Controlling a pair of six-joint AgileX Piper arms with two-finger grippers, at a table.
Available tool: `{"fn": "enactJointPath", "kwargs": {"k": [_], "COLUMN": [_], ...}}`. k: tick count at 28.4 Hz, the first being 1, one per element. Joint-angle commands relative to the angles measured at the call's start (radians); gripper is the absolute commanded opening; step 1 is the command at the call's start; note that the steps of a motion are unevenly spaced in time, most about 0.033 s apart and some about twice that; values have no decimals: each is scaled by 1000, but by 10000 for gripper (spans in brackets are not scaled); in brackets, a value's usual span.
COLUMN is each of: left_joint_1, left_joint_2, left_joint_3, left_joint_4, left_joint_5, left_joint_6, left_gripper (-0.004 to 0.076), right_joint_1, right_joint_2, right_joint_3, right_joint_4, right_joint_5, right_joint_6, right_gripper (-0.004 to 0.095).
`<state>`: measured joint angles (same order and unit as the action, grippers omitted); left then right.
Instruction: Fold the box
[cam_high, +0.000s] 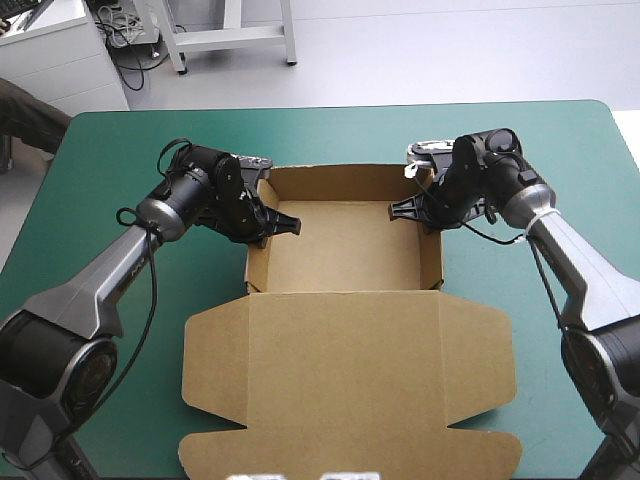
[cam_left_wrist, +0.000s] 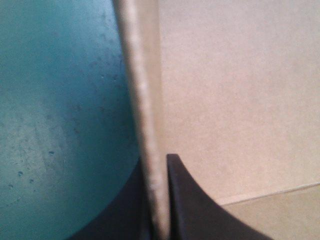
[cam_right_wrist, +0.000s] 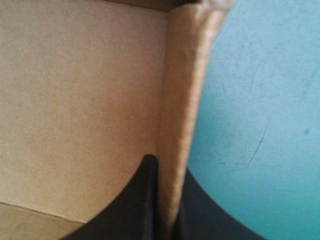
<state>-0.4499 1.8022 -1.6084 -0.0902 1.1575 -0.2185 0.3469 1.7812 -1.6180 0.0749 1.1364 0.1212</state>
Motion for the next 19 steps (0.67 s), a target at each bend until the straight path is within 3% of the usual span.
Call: {"fn": "enactJointPath", "kwargs": {"k": [1,13,16,19], "left_joint_1": [-12,-12,-12,-12], "left_joint_2": [-21,29,29,29], "left_joint_3": [-60,-58,-58,-58], "left_joint_4": [-60,-46,-44,-42], "left_joint_5": [-52,-24,-15,4], "left_joint_6": [39,90,90,94], "left_gripper": [-32,-31,-21,53], "right_joint_1": [9,7,6,6], "right_joint_2": [-24,42,54,54], "right_joint_3": [-33,-33,-33,-33], "right_joint_4": [95,49,49,49], "right_joint_5": [1,52,64,64], "right_joint_6": [-45,-47,-47,-47], "right_gripper": [-18,19,140,365]}}
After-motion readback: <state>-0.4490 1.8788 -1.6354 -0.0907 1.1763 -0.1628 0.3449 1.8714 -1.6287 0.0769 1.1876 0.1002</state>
